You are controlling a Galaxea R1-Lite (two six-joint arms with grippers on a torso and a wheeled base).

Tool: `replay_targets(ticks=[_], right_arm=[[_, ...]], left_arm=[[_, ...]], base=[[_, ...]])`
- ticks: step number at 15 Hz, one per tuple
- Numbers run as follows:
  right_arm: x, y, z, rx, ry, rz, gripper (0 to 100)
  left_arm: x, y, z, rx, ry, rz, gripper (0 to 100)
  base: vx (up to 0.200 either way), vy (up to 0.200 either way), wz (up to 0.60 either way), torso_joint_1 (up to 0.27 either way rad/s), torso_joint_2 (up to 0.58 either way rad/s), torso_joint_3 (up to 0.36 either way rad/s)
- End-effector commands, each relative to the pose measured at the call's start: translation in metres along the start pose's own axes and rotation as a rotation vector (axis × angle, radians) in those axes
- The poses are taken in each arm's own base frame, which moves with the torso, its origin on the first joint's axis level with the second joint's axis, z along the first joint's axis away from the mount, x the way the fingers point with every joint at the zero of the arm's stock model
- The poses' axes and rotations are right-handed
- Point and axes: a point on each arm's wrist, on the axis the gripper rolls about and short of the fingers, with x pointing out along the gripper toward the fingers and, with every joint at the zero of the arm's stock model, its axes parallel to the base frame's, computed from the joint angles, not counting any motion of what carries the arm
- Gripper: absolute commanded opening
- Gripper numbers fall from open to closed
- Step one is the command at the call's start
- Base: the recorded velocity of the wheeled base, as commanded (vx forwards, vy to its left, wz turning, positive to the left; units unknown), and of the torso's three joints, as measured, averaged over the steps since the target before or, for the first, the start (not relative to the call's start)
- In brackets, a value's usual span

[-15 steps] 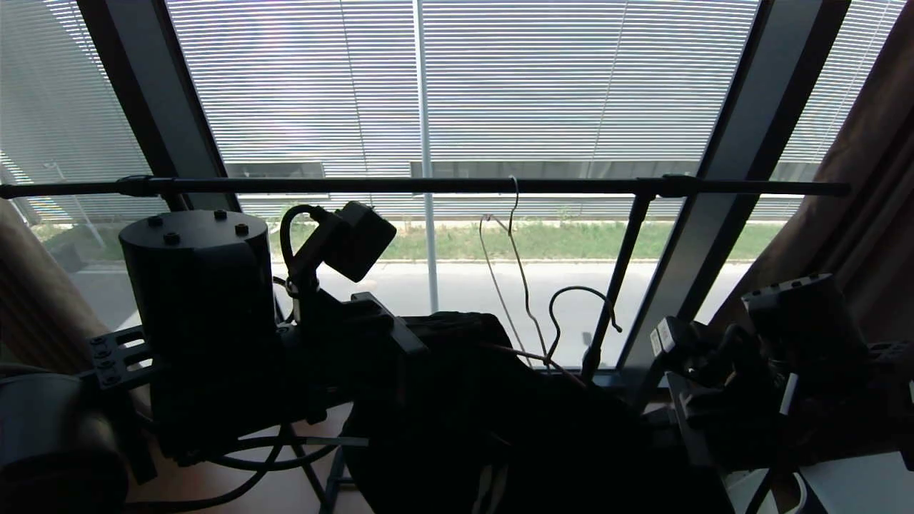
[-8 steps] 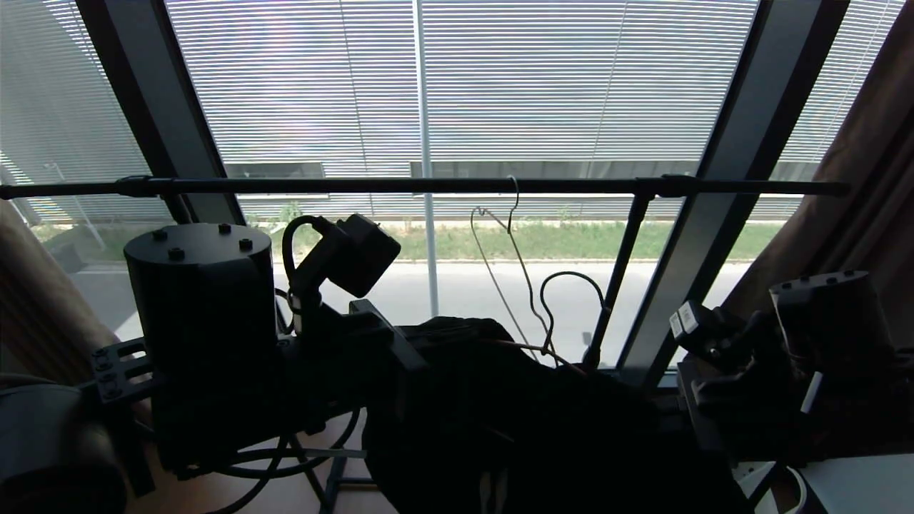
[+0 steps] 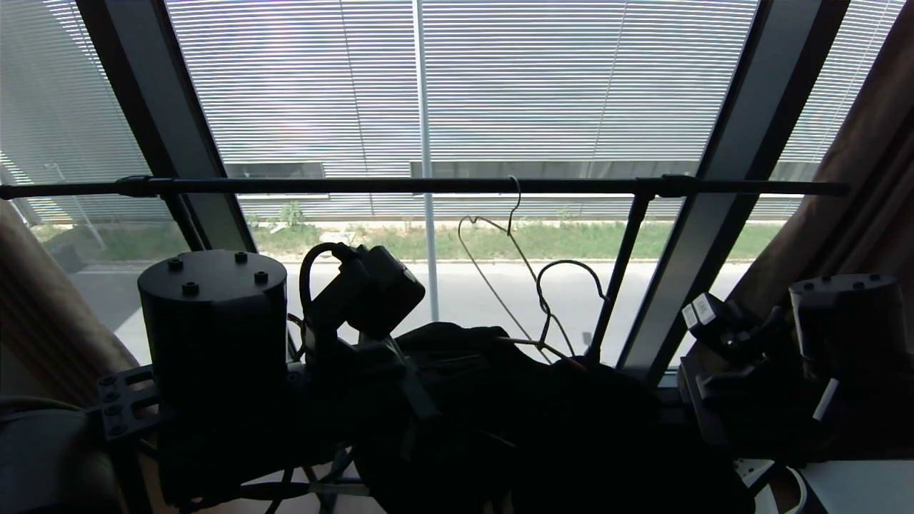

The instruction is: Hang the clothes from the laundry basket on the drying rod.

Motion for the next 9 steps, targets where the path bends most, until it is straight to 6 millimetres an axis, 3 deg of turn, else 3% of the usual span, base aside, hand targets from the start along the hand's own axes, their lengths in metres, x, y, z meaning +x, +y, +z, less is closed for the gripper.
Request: replay_targets(ticks=[1, 9], right_arm=[[-0.0013, 0.0020, -0.0018, 0.008, -0.026, 0.016, 0], [-0.0010, 0.0049, -0.0066, -0.040, -0.096, 0.056, 0]], left_arm=[[-0.0004, -0.0005, -0.0024, 0.003, 0.008, -0.001, 0], [0.0021, -0.0004, -0.0031, 0.010, 0.012, -0.006, 0]], base=[[0.000, 0.000, 0.00, 0.000, 0.00, 0.000], [0.000, 0.000, 0.00, 0.000, 0.00, 0.000]])
